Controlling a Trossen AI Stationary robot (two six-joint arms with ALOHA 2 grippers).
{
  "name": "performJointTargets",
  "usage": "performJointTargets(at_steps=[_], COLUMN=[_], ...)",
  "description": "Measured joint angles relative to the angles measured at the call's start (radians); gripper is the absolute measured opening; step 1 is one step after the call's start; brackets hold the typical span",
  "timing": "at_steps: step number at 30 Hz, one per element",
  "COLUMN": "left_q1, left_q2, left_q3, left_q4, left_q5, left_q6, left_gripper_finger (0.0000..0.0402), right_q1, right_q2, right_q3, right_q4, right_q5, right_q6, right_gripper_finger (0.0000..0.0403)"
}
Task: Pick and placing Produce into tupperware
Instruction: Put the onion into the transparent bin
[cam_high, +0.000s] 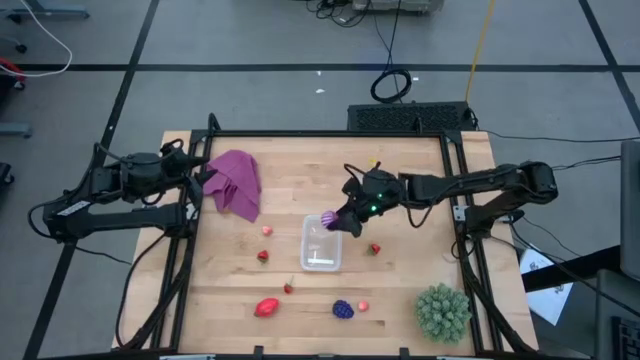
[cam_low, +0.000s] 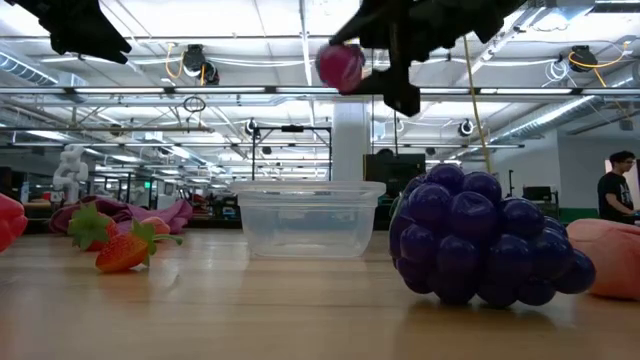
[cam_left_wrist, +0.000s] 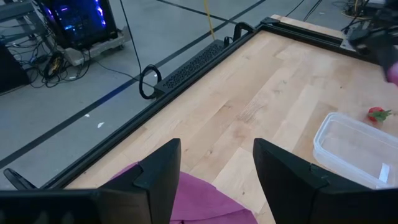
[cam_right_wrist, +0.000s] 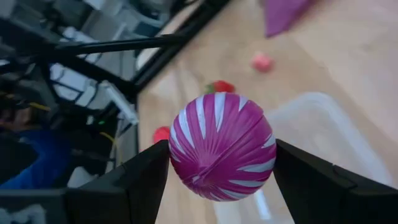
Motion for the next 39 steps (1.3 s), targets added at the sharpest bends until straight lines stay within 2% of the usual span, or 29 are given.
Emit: performJointTargets(at_steps=[3, 9, 12, 16, 20, 28, 39], left_q1=[0.000, 0.000, 0.000, 0.000, 0.000, 0.000, 0.000], left_q2=[0.000, 0.000, 0.000, 0.000, 0.000, 0.000, 0.000], left_q3=[0.000, 0.000, 0.000, 0.000, 0.000, 0.000, 0.000], left_q4=[0.001, 0.017, 0.017, 0.017, 0.016, 0.015, 0.014], left_q5=[0.000, 0.000, 0.000, -0.001, -0.001, -0.001, -0.001], left_q6=[0.000, 0.000, 0.000, 0.000, 0.003, 0.006, 0.009], left_gripper_finger=[0.0207, 0.0207, 0.0207, 0.0207, 0.0207, 0.0207, 0.0207], right_q1=[0.031, 0.086, 0.106, 0.116, 0.113, 0.081, 0.080], right_q2=[-0.001, 0.010, 0.026, 0.071, 0.135, 0.270, 0.404], right_q3=[0.002, 0.126, 0.243, 0.417, 0.511, 0.526, 0.526], right_q4=[0.077, 0.013, -0.116, -0.372, -0.493, -0.635, -0.694], right_q5=[0.000, 0.002, 0.043, 0.149, 0.193, 0.191, 0.185], right_q6=[-0.024, -0.139, -0.227, -0.310, -0.333, -0.270, -0.255], right_gripper_finger=[0.0263, 0.0263, 0.0263, 0.0263, 0.0263, 0.0263, 0.0263])
